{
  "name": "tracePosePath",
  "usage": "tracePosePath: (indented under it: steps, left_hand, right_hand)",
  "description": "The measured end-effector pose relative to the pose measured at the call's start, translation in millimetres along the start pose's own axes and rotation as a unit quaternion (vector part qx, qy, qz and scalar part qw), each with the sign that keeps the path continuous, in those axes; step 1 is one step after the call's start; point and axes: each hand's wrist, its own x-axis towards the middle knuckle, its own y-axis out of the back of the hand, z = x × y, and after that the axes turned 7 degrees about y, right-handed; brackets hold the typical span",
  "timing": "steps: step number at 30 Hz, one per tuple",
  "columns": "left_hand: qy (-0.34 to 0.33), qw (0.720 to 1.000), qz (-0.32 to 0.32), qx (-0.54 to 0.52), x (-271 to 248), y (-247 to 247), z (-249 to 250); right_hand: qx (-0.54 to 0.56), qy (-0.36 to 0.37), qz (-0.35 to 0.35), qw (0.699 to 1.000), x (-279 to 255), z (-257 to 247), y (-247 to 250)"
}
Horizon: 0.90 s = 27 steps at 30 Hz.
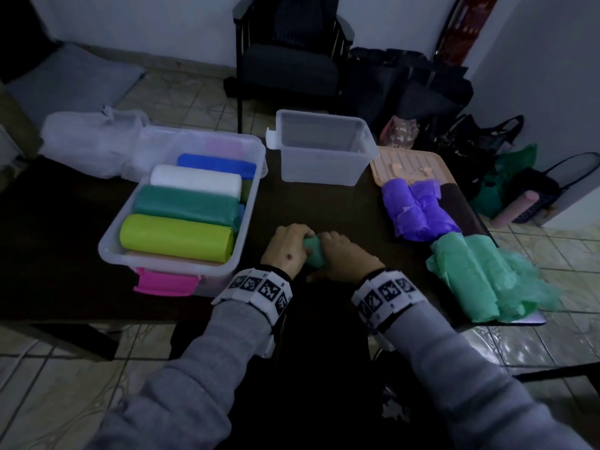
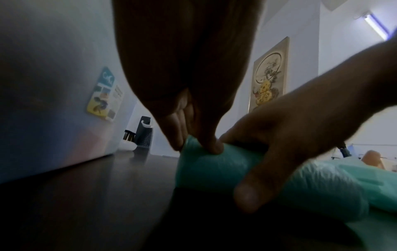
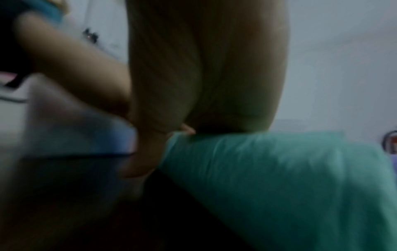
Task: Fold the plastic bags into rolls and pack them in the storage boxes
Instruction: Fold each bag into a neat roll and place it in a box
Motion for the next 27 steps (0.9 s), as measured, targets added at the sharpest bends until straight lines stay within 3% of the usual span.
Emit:
tracePosePath:
  steps: [4, 7, 13, 17, 22, 27]
  left_hand:
    - [0.009, 0.997, 0.003, 0.074, -12.2, 5.3, 19.0]
    - [-0.011, 0.998, 0.032, 0.050, -19.5, 26.7, 40.8]
    - [-0.041, 0.988, 0.141, -0.053, -14.4, 129.6, 56.3]
    - [0.010, 0.981, 0.179, -0.079, 1.5, 205.5, 26.0]
    - [0.143, 0.979, 0.134, -0.055, 37.4, 262.3, -37.4]
    - [0.168, 0.980, 0.078, -0.078, 50.6, 265.5, -68.1]
  right_hand:
    - [-0.022, 0.013, 0.033, 0.999, -8.2, -2.3, -10.4]
    - [0.026, 0.021, 0.057, 0.998, -12.5, -3.4, 1.7]
    - [0.132, 0.093, 0.218, 0.963, 0.9, -20.1, 55.2]
    - [0.203, 0.163, 0.262, 0.929, 17.8, -61.0, 98.9]
    - [0.223, 0.223, 0.286, 0.905, 64.8, -121.5, 128.3]
    - [0.206, 0.247, 0.239, 0.916, 107.5, -161.9, 132.3]
